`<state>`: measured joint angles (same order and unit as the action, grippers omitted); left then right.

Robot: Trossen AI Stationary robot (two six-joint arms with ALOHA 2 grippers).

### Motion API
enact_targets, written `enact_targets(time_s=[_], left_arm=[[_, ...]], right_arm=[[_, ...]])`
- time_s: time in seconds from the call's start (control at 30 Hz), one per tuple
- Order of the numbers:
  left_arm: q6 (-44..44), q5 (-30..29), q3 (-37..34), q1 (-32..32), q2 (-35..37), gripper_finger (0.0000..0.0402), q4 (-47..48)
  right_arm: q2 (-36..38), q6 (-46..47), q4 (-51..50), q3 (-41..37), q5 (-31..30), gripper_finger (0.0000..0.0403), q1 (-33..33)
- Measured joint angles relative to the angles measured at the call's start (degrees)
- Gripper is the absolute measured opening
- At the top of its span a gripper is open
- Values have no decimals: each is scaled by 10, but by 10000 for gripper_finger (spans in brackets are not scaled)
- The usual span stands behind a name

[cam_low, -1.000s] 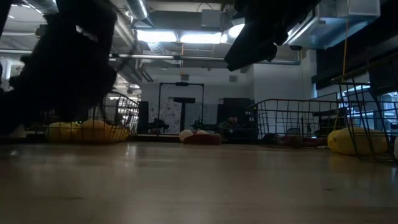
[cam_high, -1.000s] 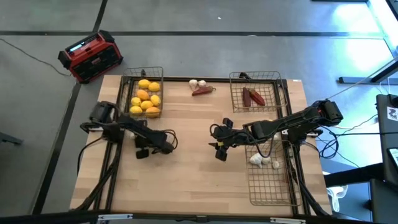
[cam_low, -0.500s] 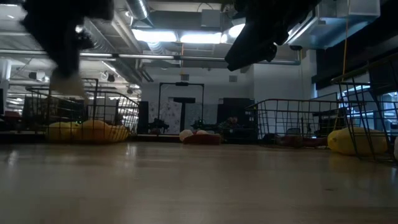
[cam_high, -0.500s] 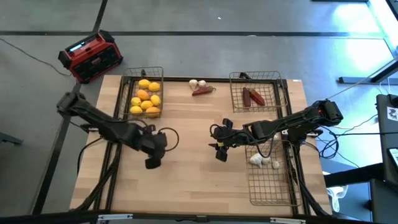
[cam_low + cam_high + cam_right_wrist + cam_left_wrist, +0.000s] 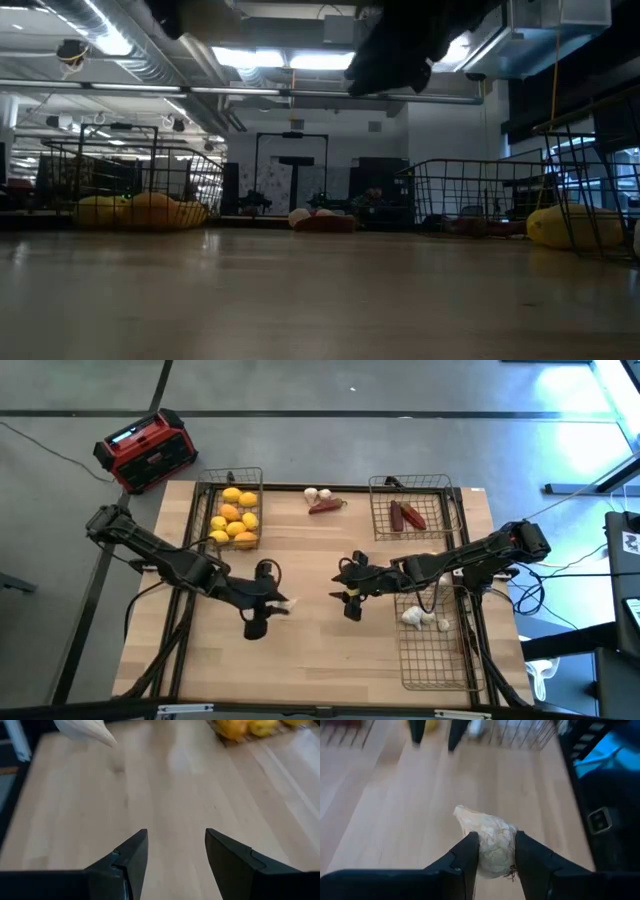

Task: Sort produce into baskets
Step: Put the white garlic into the bottom wire basket

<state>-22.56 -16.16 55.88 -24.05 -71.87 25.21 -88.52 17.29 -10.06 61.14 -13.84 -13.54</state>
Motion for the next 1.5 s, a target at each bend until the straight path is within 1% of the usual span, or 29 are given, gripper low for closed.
enact_targets(time_s=[0.07,0.23,0.33,0.4,0.53,0.63,0.83,0.9,0.97,1.03,1.27,1.33,1.4,1.5], left_arm=[[16,0,0,0,-5,111,-33],[42,0,0,1,-20,111,-78],[46,0,0,1,-31,111,-100],[50,0,0,0,-37,111,-105],[52,0,0,0,-41,111,-111],[51,0,0,0,-44,111,-112],[49,2,0,0,-47,111,-113],[49,3,0,0,-47,111,-113],[48,3,0,0,-47,112,-113],[48,4,0,0,-47,112,-113],[54,9,0,-1,-47,112,-111],[57,9,0,-1,-47,112,-111],[58,8,0,0,-47,112,-110],[63,6,0,0,-47,112,-110]], right_arm=[[-8,-10,28,0,12,193,0],[-39,-42,108,0,44,193,0],[-58,-51,151,0,47,193,0],[-71,-53,185,0,54,193,0],[-89,-56,240,0,113,193,0],[-90,-58,263,0,147,193,0],[-98,-62,312,0,171,193,0],[-100,-63,315,0,185,191,0],[-102,-63,312,0,189,180,1],[-106,-63,314,0,190,158,1],[-110,-79,312,0,194,43,1],[-110,-86,312,0,194,17,1],[-110,-88,312,0,193,9,1],[-110,-88,312,0,186,19,1]])
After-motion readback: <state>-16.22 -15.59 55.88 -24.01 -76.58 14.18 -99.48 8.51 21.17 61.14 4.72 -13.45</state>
